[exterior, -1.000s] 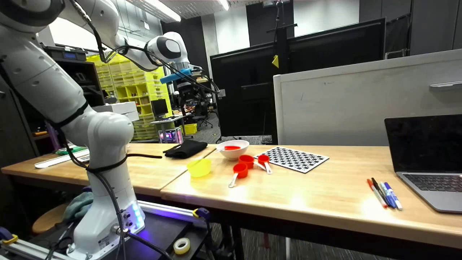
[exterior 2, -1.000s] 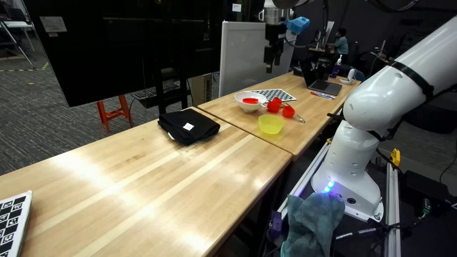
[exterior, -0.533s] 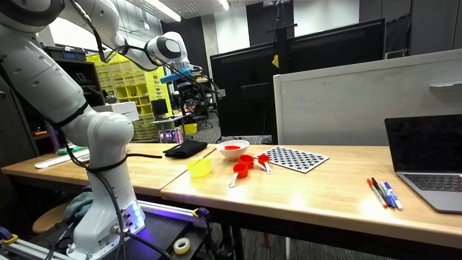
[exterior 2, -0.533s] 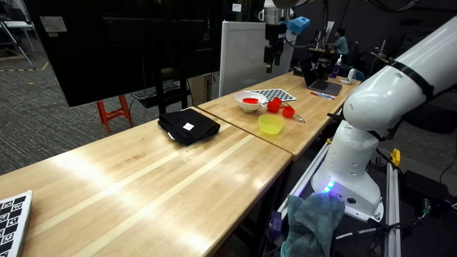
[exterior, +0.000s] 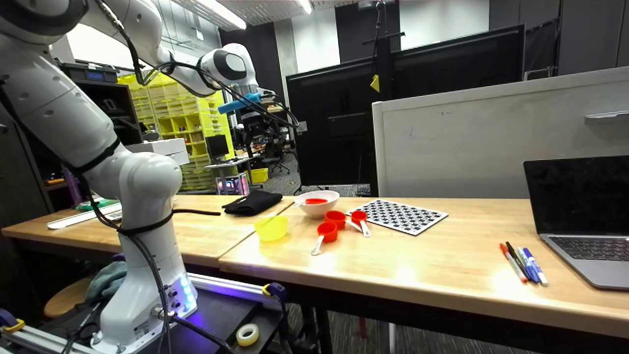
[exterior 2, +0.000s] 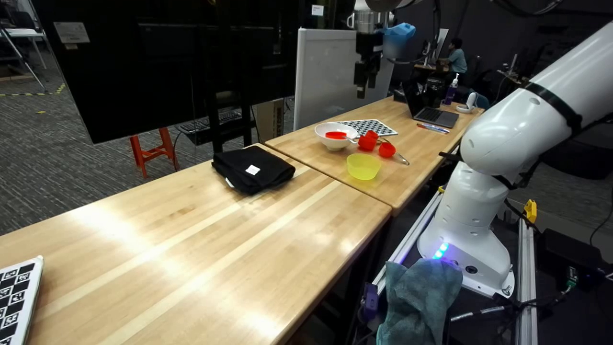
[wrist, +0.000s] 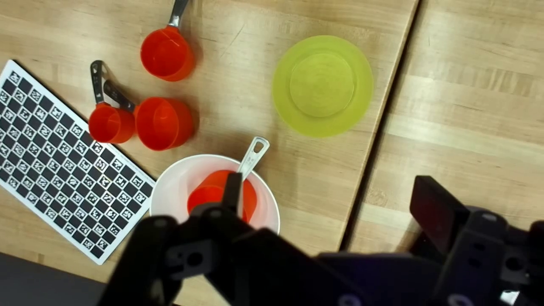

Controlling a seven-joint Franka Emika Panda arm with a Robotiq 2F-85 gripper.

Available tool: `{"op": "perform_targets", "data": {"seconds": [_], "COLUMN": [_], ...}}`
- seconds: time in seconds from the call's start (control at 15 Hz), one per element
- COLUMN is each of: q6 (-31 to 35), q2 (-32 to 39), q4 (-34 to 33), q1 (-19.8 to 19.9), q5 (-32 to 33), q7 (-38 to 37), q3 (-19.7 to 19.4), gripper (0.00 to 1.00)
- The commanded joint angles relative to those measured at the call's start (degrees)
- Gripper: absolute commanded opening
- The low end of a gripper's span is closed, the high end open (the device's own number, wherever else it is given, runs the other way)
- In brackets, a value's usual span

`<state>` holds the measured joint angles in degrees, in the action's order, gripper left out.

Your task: Move the white bowl to the left.

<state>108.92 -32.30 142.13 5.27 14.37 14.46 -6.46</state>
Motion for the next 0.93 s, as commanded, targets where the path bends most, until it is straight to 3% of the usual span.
{"op": "perform_targets", "data": {"seconds": [0.0, 0.47, 0.87], "q6": [-0.08, -4.33, -9.35], "q2": [1.21, 13.1, 27.99], "q4": [-0.58, -6.5, -17.86], "q1": [-0.72, -0.41, -0.31], "q5": [-1.2, -2.26, -6.0], "q7": [1.41, 6.25, 14.7], "q3": [-1.54, -4.65, -5.19], "gripper": [1.0, 1.0, 1.0]}}
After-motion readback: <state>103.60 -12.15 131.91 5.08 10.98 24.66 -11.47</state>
